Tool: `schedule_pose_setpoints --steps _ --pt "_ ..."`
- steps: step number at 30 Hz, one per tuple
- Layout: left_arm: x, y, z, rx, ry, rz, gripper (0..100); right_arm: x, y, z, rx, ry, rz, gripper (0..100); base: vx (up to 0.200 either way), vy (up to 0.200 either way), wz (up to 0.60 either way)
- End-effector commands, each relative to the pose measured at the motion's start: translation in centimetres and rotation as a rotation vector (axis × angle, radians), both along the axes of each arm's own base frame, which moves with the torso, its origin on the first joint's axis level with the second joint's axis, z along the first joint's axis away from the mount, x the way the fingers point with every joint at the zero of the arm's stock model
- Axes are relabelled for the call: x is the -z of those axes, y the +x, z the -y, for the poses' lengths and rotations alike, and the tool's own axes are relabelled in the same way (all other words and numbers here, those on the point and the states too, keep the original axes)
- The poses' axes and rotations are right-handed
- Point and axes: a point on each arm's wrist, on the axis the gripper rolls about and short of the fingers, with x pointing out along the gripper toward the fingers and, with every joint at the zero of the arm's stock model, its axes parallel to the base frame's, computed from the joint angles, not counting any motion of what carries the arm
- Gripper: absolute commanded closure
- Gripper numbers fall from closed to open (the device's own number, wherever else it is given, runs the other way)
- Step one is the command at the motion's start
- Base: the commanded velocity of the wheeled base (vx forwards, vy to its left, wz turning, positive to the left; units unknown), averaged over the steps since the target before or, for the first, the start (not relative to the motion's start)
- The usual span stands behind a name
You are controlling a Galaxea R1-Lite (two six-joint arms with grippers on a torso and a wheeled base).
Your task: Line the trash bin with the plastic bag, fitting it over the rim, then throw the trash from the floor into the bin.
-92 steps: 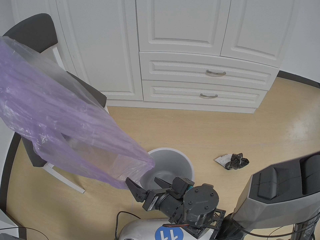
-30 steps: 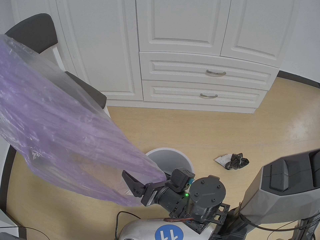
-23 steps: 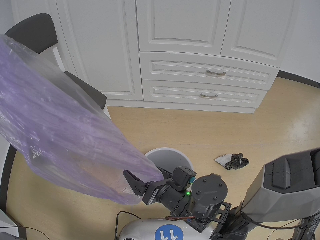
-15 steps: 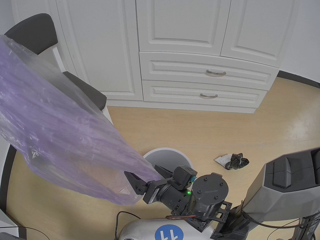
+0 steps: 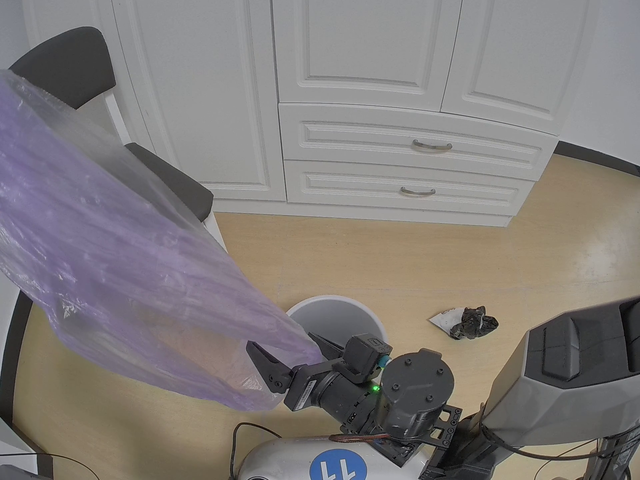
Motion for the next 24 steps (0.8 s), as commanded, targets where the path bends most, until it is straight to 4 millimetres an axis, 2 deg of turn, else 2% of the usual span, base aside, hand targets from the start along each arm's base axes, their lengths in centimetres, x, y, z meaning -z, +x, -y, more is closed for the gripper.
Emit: schedule_pose_setpoints --steps 1,24 --pt "0.04 0.02 0.02 -0.001 0.002 0.0 100 -0.2 0.0 -0.05 -0.001 0.017 0.01 0 0.0 0.0 0.0" --pt "0.05 0.0 0.0 -0.001 0.003 -0.001 100 -0.39 0.18 0.29 0.007 0.016 0.013 0 0.0 0.0 0.0"
